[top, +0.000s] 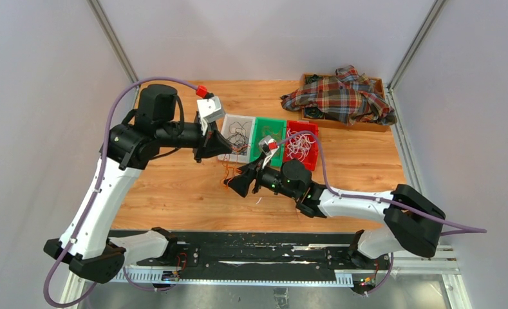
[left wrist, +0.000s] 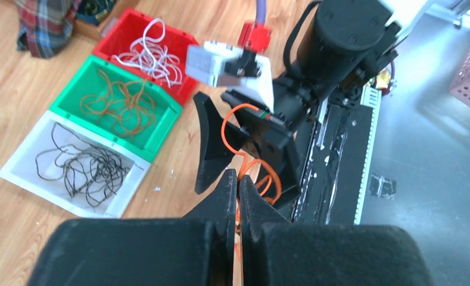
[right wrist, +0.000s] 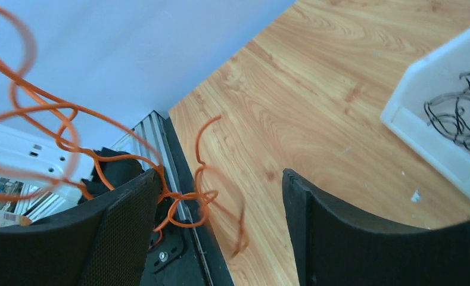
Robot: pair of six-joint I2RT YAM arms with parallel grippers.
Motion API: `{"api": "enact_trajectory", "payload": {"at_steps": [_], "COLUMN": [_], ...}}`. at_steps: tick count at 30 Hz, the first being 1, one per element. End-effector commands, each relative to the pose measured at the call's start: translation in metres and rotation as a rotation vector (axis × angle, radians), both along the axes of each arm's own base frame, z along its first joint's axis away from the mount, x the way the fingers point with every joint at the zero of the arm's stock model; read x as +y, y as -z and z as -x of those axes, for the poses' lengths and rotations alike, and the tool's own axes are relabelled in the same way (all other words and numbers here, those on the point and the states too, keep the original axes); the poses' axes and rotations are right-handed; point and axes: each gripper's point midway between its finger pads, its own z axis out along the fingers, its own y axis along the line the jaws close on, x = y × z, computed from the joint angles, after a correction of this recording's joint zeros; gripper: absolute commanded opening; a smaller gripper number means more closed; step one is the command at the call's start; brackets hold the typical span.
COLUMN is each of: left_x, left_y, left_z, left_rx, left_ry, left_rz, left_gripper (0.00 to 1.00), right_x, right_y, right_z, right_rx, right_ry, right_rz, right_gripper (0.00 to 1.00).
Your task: Untangle the cables
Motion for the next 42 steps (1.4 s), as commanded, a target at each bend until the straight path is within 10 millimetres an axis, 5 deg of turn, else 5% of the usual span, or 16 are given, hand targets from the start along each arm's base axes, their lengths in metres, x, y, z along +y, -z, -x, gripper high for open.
{"api": "enact_trajectory", "payload": {"at_steps": [1, 11, 21, 30, 37, 42], "left_x": [-0.003, 0.001, 0.010, 0.027, 0.045, 0.036], "left_y": [-0.037, -0.067, -0.089, -0.103, -0.118, -0.109], "left_z": [0.014, 0.015, 0.008, -0.013, -0.036, -0.026], "left_rx": [-0.040, -0.125, -0.244, -0.365, -0.458, -0.413], "left_ry": [0.027, 0.008, -0.040, -0.165, -0.308, -0.245], "left_rz": [0.080, 0.112, 0.107, 0.053, 0.015, 0.035], "left_gripper": [0.01, 0.00, 0.00, 0.00, 0.01, 0.00], "right_x": [-0.011, -0.051, -0.092, -0.137, -0.157, -0.141], "right_y": [0.021, 0.056, 0.069, 0.074, 0.074, 0.024], "right_z": [0.004, 0.007, 0.008, 0.007, 0.007, 0.003], "right_rx": [0.033, 0.080, 0.095, 0.105, 0.106, -0.007], "right_ry": [0.033, 0.138, 0.248, 0.387, 0.446, 0.397], "right_rz": [0.012, 0.091, 0.141, 0.164, 0.168, 0.095], "right_gripper": [0.72, 0.46, 0.36, 0.01, 0.02, 0.33]}}
